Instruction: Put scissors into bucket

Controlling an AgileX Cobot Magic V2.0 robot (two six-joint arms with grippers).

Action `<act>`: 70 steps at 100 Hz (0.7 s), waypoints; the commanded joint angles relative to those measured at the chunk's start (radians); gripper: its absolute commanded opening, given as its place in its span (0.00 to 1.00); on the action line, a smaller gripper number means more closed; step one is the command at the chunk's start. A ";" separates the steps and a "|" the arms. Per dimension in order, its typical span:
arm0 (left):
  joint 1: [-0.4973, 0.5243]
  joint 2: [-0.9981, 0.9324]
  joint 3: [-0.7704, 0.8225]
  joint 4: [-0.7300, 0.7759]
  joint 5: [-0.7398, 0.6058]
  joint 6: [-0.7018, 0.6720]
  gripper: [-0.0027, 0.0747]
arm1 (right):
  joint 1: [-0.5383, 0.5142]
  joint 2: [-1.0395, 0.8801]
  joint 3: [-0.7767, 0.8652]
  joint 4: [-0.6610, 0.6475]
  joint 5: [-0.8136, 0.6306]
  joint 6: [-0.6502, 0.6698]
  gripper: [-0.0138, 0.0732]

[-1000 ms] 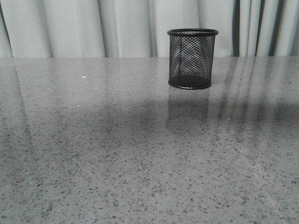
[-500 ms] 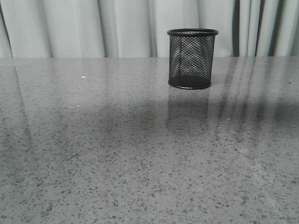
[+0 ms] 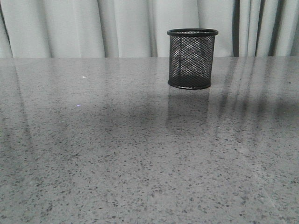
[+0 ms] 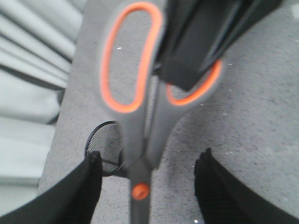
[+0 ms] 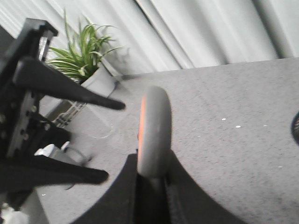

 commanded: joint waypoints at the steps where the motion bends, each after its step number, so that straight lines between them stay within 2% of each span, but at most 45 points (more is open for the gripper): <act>1: 0.057 -0.037 -0.032 -0.021 -0.102 -0.068 0.60 | -0.007 0.005 -0.063 0.001 -0.036 -0.014 0.11; 14: 0.183 -0.037 -0.032 -0.033 -0.116 -0.169 0.60 | -0.007 0.049 -0.134 -0.083 -0.047 0.014 0.11; 24: 0.308 -0.040 -0.032 -0.075 -0.089 -0.221 0.60 | -0.007 0.095 -0.217 -0.210 -0.052 0.071 0.11; 39: 0.483 -0.040 -0.032 -0.176 0.008 -0.224 0.60 | -0.007 0.163 -0.335 -0.418 -0.056 0.130 0.11; 54: 0.622 -0.040 -0.032 -0.202 0.087 -0.224 0.60 | -0.007 0.226 -0.443 -0.661 -0.059 0.264 0.11; 70: 0.741 -0.040 -0.032 -0.292 0.096 -0.224 0.60 | -0.005 0.309 -0.538 -0.780 -0.022 0.325 0.11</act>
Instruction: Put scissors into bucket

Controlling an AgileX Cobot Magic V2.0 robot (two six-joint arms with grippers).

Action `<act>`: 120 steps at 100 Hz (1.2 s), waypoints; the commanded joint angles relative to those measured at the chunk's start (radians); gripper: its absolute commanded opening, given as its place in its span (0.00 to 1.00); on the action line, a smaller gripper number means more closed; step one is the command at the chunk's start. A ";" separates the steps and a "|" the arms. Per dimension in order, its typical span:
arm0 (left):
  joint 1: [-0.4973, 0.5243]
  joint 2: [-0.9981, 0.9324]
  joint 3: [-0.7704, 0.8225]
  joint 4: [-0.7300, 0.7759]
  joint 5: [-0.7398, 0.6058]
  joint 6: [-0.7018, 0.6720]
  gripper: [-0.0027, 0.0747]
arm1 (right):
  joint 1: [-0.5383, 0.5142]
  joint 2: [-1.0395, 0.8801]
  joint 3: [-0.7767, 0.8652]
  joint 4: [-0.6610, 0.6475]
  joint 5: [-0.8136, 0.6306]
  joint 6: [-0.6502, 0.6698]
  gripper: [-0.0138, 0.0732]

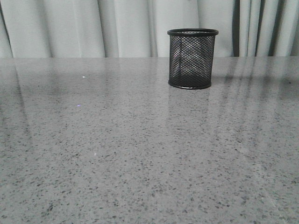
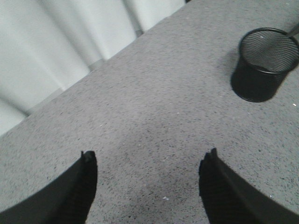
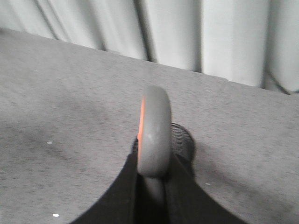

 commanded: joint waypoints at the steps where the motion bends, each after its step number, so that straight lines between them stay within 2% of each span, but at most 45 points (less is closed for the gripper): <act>1: 0.057 -0.040 -0.031 -0.109 -0.041 -0.013 0.60 | -0.005 0.023 -0.083 -0.038 -0.026 0.029 0.11; 19: 0.156 -0.040 -0.031 -0.268 -0.057 -0.013 0.60 | 0.012 0.119 -0.150 -0.085 -0.001 0.035 0.11; 43: 0.238 -0.040 -0.031 -0.301 -0.055 -0.013 0.60 | 0.090 0.228 -0.226 -0.196 0.030 0.069 0.11; 59: 0.253 -0.040 -0.031 -0.323 -0.057 -0.013 0.60 | 0.127 0.289 -0.263 -0.246 0.030 0.071 0.11; 105: 0.253 -0.040 -0.031 -0.323 -0.057 -0.005 0.60 | 0.128 0.356 -0.266 -0.256 0.082 0.071 0.11; 115: 0.253 -0.040 -0.031 -0.323 -0.058 -0.005 0.60 | 0.128 0.356 -0.266 -0.256 0.088 0.071 0.18; 120: 0.253 -0.040 -0.031 -0.323 -0.058 -0.005 0.60 | 0.128 0.356 -0.266 -0.256 0.088 0.071 0.27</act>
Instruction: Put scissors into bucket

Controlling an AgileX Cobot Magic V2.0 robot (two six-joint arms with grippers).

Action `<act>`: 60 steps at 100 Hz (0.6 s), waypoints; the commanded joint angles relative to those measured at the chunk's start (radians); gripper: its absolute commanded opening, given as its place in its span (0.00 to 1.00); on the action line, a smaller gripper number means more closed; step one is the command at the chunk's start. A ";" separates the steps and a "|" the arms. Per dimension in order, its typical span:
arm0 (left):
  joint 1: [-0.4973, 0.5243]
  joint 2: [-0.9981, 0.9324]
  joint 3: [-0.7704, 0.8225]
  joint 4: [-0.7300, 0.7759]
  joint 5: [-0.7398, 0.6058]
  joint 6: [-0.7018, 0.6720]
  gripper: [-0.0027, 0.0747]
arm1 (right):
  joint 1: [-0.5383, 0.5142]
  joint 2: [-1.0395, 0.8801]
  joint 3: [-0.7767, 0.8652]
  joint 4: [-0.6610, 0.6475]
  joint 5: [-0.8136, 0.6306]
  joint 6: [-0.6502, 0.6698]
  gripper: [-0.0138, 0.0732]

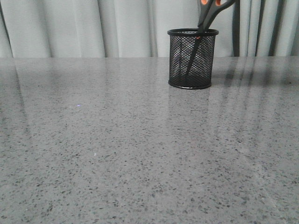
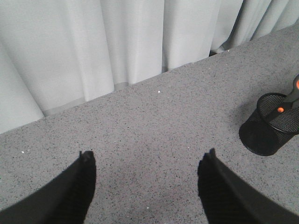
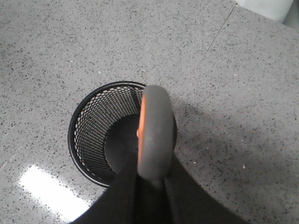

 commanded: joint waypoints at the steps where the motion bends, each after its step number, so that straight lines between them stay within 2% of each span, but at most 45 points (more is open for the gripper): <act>1: 0.001 -0.040 -0.030 -0.056 -0.053 -0.004 0.60 | 0.000 -0.038 -0.031 0.011 -0.032 0.001 0.29; 10: 0.001 -0.040 -0.030 -0.056 -0.053 -0.004 0.60 | -0.004 -0.042 -0.034 0.011 -0.032 0.001 0.45; 16: 0.001 -0.040 -0.030 -0.056 -0.053 -0.004 0.60 | -0.011 -0.042 -0.050 0.011 -0.022 0.001 0.51; 45: 0.001 -0.069 -0.030 -0.054 -0.056 -0.004 0.59 | -0.120 -0.067 -0.192 0.011 0.055 0.040 0.52; 52: 0.001 -0.084 -0.030 -0.052 -0.067 -0.002 0.52 | -0.154 -0.094 -0.197 0.017 0.057 0.046 0.52; 60: 0.001 -0.102 -0.030 -0.046 -0.081 0.008 0.38 | -0.186 -0.130 -0.197 0.028 0.057 0.069 0.52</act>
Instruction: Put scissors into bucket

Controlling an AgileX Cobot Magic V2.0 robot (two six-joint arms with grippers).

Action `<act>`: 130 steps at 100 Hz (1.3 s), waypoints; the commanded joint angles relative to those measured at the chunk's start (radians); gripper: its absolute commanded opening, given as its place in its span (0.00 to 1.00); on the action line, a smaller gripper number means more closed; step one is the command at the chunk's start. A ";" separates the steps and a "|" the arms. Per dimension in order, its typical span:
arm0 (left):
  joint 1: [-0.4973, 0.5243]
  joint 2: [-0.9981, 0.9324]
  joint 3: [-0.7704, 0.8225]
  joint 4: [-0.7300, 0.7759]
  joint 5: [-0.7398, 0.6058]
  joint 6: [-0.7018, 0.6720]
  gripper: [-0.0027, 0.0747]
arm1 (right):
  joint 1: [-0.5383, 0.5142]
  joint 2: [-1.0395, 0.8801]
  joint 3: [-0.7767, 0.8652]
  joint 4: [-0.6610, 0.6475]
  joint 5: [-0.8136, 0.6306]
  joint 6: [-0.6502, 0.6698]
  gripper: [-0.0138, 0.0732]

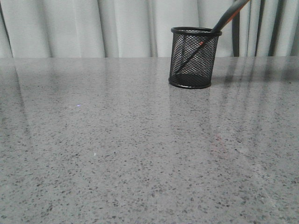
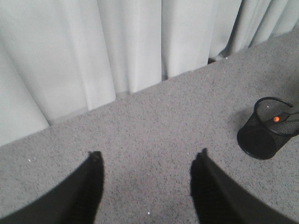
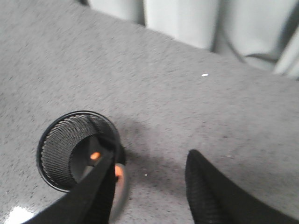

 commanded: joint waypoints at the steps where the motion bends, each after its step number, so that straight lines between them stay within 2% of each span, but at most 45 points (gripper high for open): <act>1: 0.001 -0.055 -0.030 -0.045 -0.074 0.011 0.37 | -0.037 -0.087 -0.034 0.034 -0.035 0.028 0.52; 12: 0.001 -0.072 -0.030 -0.045 -0.074 0.048 0.10 | -0.064 -0.132 -0.034 0.091 -0.035 0.094 0.50; 16: 0.001 -0.078 -0.030 -0.045 -0.074 0.058 0.01 | -0.066 -0.147 -0.034 0.119 -0.039 0.102 0.47; 21: 0.001 -0.089 -0.030 -0.045 -0.078 0.073 0.01 | -0.066 -0.165 -0.028 0.151 -0.054 0.102 0.39; 37: 0.001 -0.137 0.001 0.011 -0.145 0.073 0.01 | -0.066 -0.267 0.080 0.206 -0.182 0.102 0.07; 47: 0.001 -0.209 0.096 0.014 -0.247 0.073 0.01 | -0.066 -0.363 0.222 0.211 -0.303 0.077 0.08; 61: 0.001 -0.367 0.353 -0.043 -0.474 0.144 0.01 | -0.066 -0.545 0.495 0.217 -0.557 0.050 0.08; 72: 0.001 -0.516 0.620 -0.176 -0.661 0.320 0.01 | -0.066 -0.714 0.725 0.217 -0.776 0.025 0.08; 84: -0.001 -0.687 0.915 -0.350 -0.814 0.523 0.01 | -0.066 -0.891 0.946 0.204 -0.938 0.025 0.08; 101: -0.001 -0.941 1.260 -0.567 -0.969 0.682 0.01 | -0.066 -1.131 1.223 0.158 -0.965 0.024 0.08; 113: -0.001 -1.101 1.425 -0.580 -0.978 0.684 0.01 | -0.066 -1.296 1.388 0.149 -0.965 0.024 0.08; 130: -0.016 -1.274 1.548 -0.600 -0.978 0.684 0.01 | -0.066 -1.476 1.545 0.149 -0.956 0.024 0.08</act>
